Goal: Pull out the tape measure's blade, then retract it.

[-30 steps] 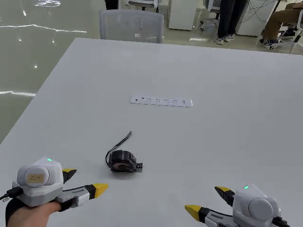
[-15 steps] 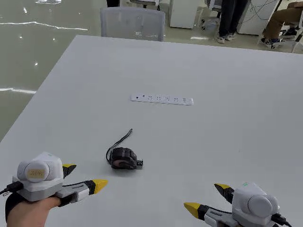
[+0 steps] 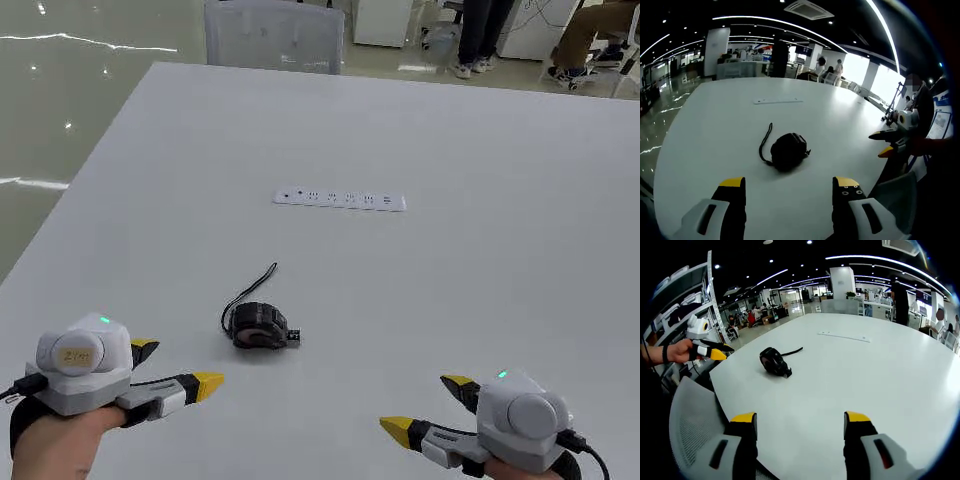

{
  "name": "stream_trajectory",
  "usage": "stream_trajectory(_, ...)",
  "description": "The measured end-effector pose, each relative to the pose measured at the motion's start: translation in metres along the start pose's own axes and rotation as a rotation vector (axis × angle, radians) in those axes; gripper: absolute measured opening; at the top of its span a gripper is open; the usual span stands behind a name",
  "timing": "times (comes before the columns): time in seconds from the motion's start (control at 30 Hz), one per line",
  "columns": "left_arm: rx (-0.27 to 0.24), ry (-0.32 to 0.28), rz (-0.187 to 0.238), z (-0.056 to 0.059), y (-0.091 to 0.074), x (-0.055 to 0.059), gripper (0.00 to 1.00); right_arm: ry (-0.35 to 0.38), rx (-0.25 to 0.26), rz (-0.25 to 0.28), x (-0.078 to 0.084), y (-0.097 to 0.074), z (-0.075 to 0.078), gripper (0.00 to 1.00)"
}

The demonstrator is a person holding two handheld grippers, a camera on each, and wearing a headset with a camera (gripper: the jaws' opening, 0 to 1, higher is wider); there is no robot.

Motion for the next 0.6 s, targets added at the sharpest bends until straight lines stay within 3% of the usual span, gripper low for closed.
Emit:
stream_trajectory(0.07,0.018,0.028,-0.007,0.001,0.007,-0.004,0.67,-0.007,-0.014,-0.011,-0.003,0.009,0.0,0.72)
stream_trajectory(0.6,0.065,0.082,-0.037,0.007,0.028,-0.01,0.67,-0.025,-0.064,-0.049,-0.009,0.035,0.002,0.69)
Point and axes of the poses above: the centre of the closed fingertips' face, and the gripper's own axes: y roughly forward along the fingers, z roughly to its right, x roughly out of its underside, the point moved 1 cm from there along -y, roughly backward along the fingers, and after that the axes turned 12 degrees about -x, right-handed, at the moved point
